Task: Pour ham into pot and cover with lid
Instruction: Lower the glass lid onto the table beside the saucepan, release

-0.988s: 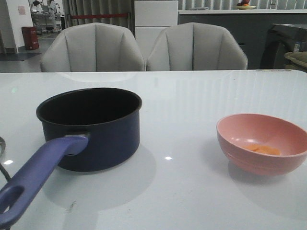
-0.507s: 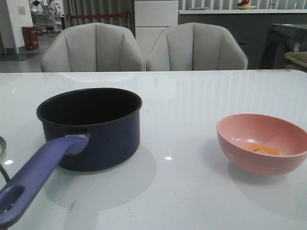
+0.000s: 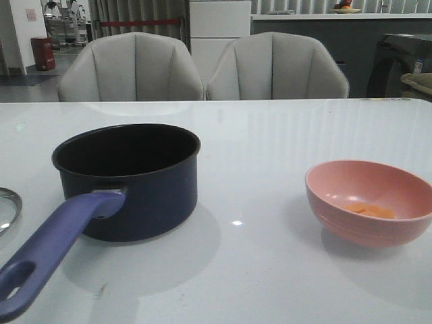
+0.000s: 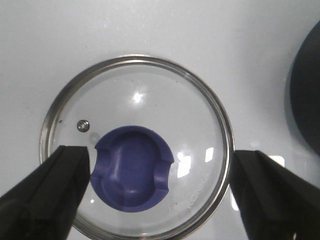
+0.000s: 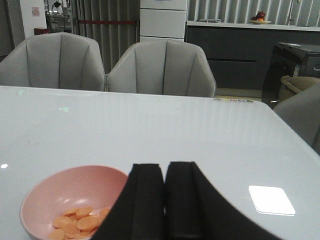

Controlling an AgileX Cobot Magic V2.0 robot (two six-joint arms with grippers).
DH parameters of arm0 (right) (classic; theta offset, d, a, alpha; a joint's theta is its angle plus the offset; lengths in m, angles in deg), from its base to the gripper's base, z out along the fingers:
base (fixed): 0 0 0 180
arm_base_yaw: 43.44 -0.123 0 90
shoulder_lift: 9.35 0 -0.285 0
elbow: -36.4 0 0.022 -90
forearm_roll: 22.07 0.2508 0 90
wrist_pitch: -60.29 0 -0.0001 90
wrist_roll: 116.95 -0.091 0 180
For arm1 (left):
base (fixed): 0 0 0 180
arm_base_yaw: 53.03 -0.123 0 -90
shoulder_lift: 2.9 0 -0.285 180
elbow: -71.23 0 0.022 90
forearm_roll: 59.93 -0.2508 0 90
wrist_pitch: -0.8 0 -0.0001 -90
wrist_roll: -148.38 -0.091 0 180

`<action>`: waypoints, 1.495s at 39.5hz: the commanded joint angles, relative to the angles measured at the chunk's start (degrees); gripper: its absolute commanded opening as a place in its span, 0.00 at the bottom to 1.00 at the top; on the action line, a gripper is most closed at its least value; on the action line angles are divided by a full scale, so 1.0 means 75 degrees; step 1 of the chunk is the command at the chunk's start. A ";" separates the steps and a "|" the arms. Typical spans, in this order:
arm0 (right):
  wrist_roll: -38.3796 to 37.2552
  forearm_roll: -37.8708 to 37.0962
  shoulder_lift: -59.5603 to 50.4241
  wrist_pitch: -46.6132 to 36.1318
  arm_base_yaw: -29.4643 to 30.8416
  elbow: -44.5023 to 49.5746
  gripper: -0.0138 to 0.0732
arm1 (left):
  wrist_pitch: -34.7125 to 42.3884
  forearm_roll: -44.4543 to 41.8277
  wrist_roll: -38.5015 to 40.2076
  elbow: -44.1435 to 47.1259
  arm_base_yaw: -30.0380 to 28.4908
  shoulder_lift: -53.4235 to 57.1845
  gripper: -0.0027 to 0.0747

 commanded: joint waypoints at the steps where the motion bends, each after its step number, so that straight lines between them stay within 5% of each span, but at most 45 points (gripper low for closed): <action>1: 0.0021 0.0000 -0.0149 -0.0646 0.0036 0.0082 0.32 | 0.0540 0.0024 0.0008 0.0041 0.0033 0.0811 0.80; 35: 0.0021 0.0000 -0.0149 -0.0646 0.0036 0.0082 0.32 | 0.4756 0.0469 0.0008 0.5854 0.0033 0.9138 0.80; 41: 0.0021 0.0000 -0.0142 -0.0646 0.0036 0.0082 0.32 | 0.5672 0.0418 0.0008 0.6363 0.0033 0.9732 0.80; 59: 0.0021 0.0000 -0.0142 -0.0646 0.0036 0.0082 0.32 | 0.5745 0.0418 0.0008 0.6413 0.0394 0.9924 0.80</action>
